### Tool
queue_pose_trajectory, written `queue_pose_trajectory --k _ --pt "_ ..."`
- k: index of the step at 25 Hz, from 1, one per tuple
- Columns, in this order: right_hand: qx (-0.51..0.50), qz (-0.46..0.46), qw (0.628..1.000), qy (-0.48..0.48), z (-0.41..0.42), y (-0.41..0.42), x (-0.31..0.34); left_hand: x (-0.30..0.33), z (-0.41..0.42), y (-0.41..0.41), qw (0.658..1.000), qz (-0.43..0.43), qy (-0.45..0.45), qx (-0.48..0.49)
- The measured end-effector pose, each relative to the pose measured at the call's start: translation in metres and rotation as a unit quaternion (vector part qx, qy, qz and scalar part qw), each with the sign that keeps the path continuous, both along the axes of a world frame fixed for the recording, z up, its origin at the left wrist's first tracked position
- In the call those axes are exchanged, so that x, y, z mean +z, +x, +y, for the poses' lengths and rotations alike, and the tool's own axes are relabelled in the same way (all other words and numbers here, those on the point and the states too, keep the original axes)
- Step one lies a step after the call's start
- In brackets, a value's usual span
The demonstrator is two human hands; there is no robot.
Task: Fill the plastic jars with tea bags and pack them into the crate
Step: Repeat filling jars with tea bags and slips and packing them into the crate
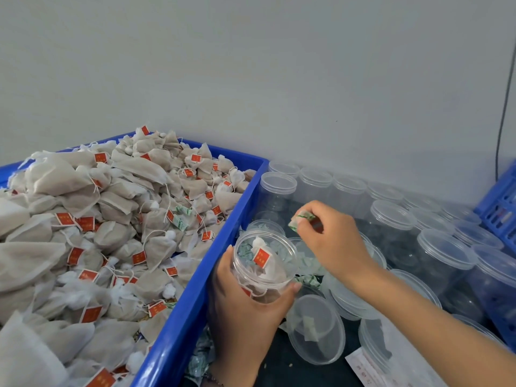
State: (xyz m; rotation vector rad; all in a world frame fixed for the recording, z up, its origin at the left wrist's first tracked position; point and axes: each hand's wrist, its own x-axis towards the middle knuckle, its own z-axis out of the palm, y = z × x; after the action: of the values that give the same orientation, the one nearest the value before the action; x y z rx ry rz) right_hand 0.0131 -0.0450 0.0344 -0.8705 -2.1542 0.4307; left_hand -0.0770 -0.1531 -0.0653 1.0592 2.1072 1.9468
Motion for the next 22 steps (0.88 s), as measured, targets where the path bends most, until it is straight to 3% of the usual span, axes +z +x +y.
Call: queue_pose_trajectory --k 3,9,17,22 --pt "0.053 -0.008 0.998 -0.036 -0.025 0.01 0.02 0.002 0.0 0.0 1.0 -0.004 0.003 0.006" --pt "0.111 -0.113 0.986 -0.06 -0.047 0.005 0.025 0.002 0.001 -0.002 0.999 0.024 -0.043 0.003" --pt "0.09 -0.165 0.982 0.023 -0.041 0.009 0.02 0.002 -0.001 -0.003 0.999 0.02 -0.026 -0.018" --pt "0.058 -0.178 0.982 0.025 -0.054 0.08 0.02 0.006 -0.006 0.002 0.998 0.017 -0.026 -0.047"
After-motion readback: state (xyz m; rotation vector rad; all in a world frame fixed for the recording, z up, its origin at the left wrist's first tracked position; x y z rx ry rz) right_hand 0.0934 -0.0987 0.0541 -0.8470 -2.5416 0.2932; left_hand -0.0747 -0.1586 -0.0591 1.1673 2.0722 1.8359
